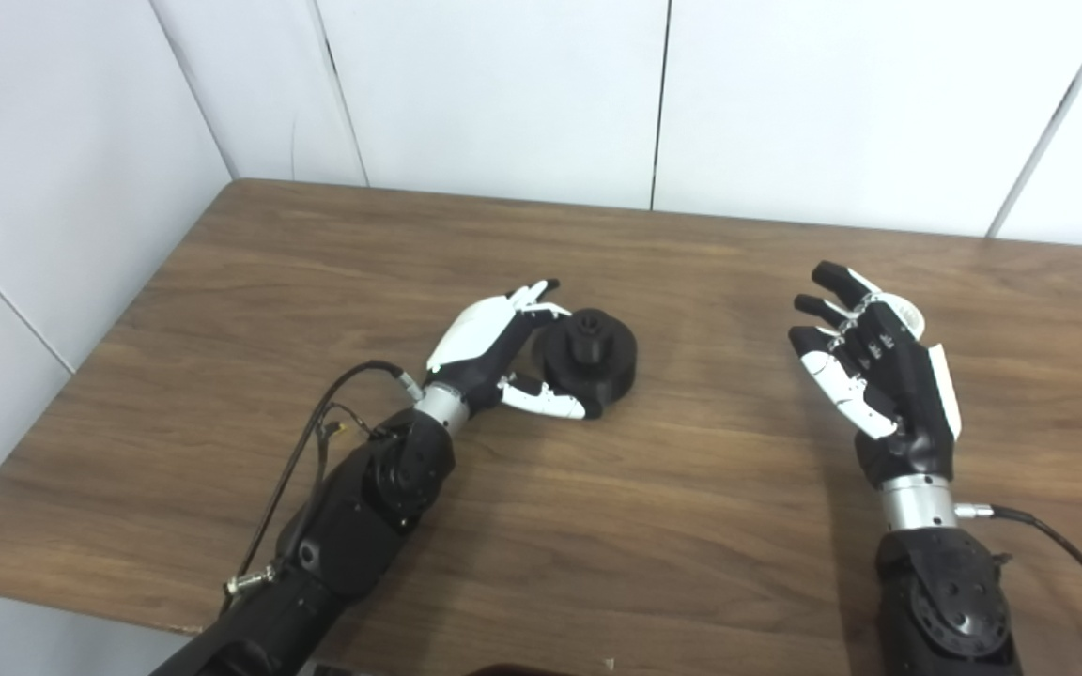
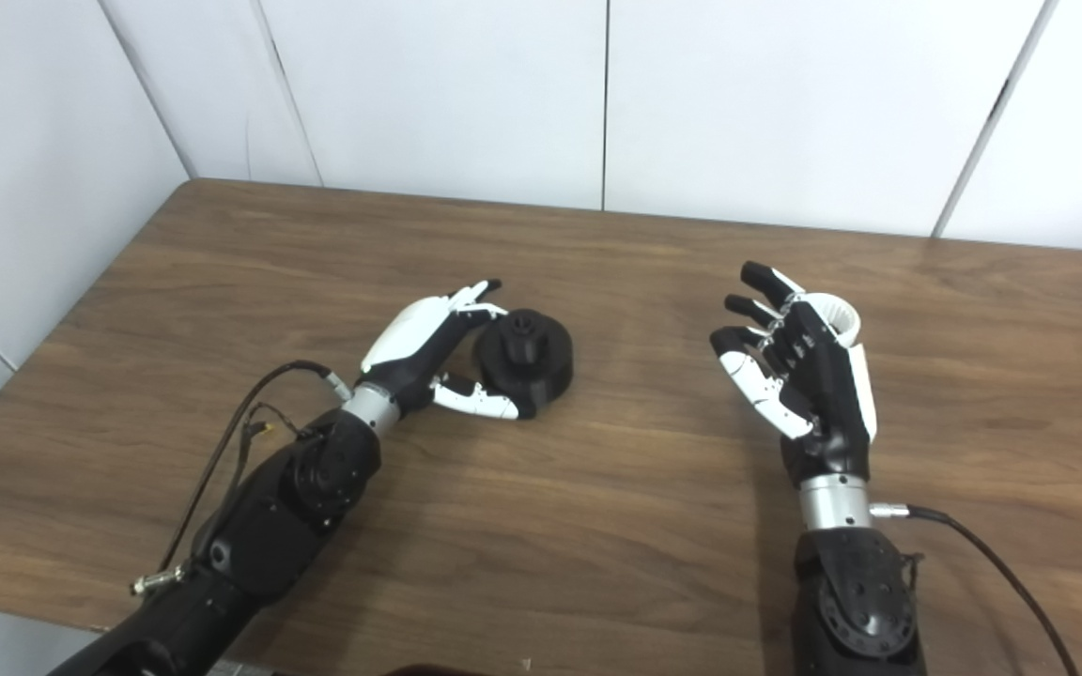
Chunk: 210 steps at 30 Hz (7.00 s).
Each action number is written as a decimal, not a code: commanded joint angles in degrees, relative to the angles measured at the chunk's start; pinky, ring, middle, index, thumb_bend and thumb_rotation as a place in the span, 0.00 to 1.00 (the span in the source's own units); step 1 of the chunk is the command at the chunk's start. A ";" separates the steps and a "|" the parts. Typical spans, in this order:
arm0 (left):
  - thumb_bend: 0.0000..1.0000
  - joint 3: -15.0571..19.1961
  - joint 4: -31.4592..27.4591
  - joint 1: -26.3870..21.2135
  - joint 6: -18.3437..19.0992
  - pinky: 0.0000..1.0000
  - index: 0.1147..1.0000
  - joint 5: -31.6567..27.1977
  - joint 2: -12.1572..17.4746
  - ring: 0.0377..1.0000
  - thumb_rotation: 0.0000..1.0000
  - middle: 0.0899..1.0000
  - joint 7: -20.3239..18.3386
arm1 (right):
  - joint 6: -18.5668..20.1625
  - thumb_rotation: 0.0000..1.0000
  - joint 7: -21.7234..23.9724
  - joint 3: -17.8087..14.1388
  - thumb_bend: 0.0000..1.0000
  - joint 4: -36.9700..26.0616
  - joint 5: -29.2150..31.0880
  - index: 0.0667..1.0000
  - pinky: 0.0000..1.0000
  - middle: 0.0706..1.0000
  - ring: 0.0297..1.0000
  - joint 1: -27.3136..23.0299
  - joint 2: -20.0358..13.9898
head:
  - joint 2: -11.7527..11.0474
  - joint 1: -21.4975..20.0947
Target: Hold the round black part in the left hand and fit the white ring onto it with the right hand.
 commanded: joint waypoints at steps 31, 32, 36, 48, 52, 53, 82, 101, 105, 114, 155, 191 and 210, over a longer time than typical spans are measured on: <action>1.00 -5.40 -6.17 1.66 -8.14 1.00 0.65 0.53 0.07 1.00 0.38 1.00 -9.36 | 0.03 0.28 -0.69 -2.59 0.61 -1.26 1.19 0.77 0.66 0.83 0.76 3.18 -0.80 | 0.73 -4.70; 1.00 -5.24 -5.93 1.72 -8.52 1.00 0.65 0.35 0.12 1.00 0.38 1.00 -9.18 | 0.00 0.29 -0.86 -3.03 0.61 -1.58 1.15 0.78 0.66 0.83 0.76 3.20 -0.96 | 0.86 -6.24; 1.00 -4.74 -6.04 2.01 -8.83 1.00 0.65 -0.57 0.47 1.00 0.37 1.00 -9.88 | 1.85 0.34 -2.79 -4.74 0.61 -3.81 -0.58 0.79 0.64 0.83 0.76 3.07 -1.36 | 0.78 -10.56; 1.00 -2.84 -3.18 2.23 -14.24 1.00 0.64 -1.83 0.83 1.00 0.37 1.00 -9.44 | 4.09 0.34 -6.64 -7.64 0.61 -6.33 -5.85 0.77 0.66 0.81 0.73 1.93 -5.90 | 0.03 -20.26; 1.00 -2.50 -2.60 2.16 -15.24 1.00 0.64 -1.79 1.10 1.00 0.38 1.00 -9.49 | 4.34 0.34 -7.14 -8.19 0.62 -6.29 -7.85 0.77 0.67 0.79 0.72 1.20 -7.68 | -0.31 -21.58; 1.00 -2.43 -2.53 2.15 -15.35 1.00 0.64 -1.77 1.17 1.00 0.38 1.00 -9.57 | 4.43 0.34 -7.26 -8.25 0.62 -6.24 -8.30 0.77 0.67 0.79 0.72 1.03 -7.93 | -0.34 -21.63; 1.00 -1.29 -2.80 2.15 -15.85 1.00 0.64 -1.81 1.05 1.00 0.36 1.00 -10.61 | 18.73 0.42 -0.71 0.53 0.73 -1.29 -21.66 0.83 0.82 0.92 0.91 -9.59 -17.90 | -1.41 -21.04; 1.00 -0.90 -2.43 2.76 -16.44 1.00 0.64 -1.37 0.72 1.00 0.36 1.00 -9.97 | 28.08 0.60 7.72 8.75 1.00 3.81 -25.84 0.93 0.79 1.00 0.98 -16.46 -19.96 | -1.81 -20.05; 1.00 -0.72 -2.41 3.02 -16.49 1.00 0.64 -1.70 0.83 1.00 0.36 1.00 -10.16 | 28.87 0.57 7.92 9.14 1.00 4.10 -25.77 0.97 0.79 1.00 0.98 -16.68 -19.68 | -1.88 -19.81; 1.00 -0.51 -2.66 3.17 -16.24 1.00 0.63 -1.54 0.91 1.00 0.36 1.00 -10.19 | 28.47 0.56 7.62 11.03 1.00 5.62 -27.74 1.00 0.81 1.00 1.00 -17.51 -20.04 | -1.99 -19.47; 1.00 -0.53 -0.14 3.11 -18.05 1.00 0.63 -1.51 -0.11 1.00 0.38 1.00 -8.97 | 24.61 0.51 11.66 19.54 0.96 8.23 -45.38 0.96 1.00 1.00 1.00 -27.69 -29.37 | -2.68 -18.64; 1.00 -0.37 -1.59 3.45 -16.95 1.00 0.62 -0.94 0.28 1.00 0.37 1.00 -9.50 | 26.42 0.63 19.81 21.69 1.00 7.12 -50.16 0.97 1.00 1.00 1.00 -26.22 -28.56 | -2.06 -17.87; 1.00 -0.18 -1.67 4.06 -17.37 1.00 0.62 -1.54 0.14 1.00 0.37 1.00 -9.24 | 23.63 0.56 8.49 19.78 0.94 8.60 -49.89 0.77 1.00 1.00 1.00 -22.52 -25.15 | -1.69 -17.46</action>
